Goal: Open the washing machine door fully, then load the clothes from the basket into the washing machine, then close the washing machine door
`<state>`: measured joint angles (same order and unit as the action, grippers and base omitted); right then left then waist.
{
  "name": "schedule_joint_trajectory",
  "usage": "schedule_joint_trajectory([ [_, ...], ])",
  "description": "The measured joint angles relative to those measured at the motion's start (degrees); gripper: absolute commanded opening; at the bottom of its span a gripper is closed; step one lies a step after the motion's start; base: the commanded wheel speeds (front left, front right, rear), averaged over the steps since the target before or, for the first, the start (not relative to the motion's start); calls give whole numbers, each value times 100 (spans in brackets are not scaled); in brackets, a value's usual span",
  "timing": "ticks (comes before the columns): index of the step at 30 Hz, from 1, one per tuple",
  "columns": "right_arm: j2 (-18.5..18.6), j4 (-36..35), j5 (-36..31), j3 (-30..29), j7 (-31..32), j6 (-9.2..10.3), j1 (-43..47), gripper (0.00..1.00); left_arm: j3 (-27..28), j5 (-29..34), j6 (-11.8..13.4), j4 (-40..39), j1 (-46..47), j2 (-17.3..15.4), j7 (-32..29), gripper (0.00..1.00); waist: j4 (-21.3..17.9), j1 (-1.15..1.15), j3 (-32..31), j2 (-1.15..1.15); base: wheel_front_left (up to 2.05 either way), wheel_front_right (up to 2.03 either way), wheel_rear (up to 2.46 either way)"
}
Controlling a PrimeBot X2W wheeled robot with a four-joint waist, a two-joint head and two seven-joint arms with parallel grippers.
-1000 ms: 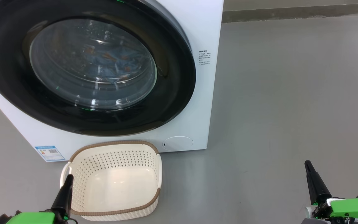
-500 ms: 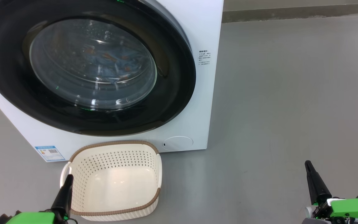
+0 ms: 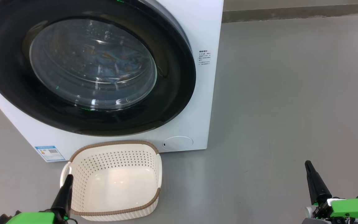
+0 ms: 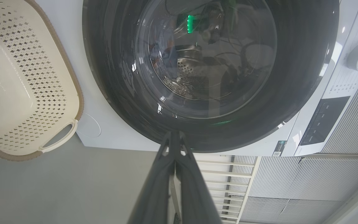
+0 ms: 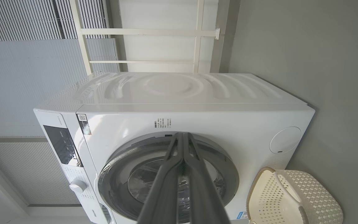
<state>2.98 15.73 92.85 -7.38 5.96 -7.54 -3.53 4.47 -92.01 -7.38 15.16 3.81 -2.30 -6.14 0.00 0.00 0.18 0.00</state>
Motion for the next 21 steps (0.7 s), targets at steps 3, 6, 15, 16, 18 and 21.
schedule_joint_trajectory([
  [3,-1,0,0,-2,0,0,0,0,0,0,0,0,0,1,0,0,0,0,0,0,0,0,0],
  [6,-2,0,0,-4,0,0,0,0,0,0,0,0,0,1,0,0,0,0,0,0,0,0,0],
  [15,-4,0,-1,-10,0,0,0,0,1,0,0,0,0,1,0,0,0,0,0,0,0,0,0],
  [16,-4,0,-1,-10,0,0,0,0,1,0,0,0,0,1,0,0,0,0,0,0,0,0,0],
  [18,-4,0,-1,-11,0,1,0,0,1,0,0,0,0,2,0,0,0,0,0,0,0,0,0],
  [21,-5,0,-1,-12,0,1,0,0,1,0,0,0,0,2,0,0,0,0,0,0,0,0,0],
])
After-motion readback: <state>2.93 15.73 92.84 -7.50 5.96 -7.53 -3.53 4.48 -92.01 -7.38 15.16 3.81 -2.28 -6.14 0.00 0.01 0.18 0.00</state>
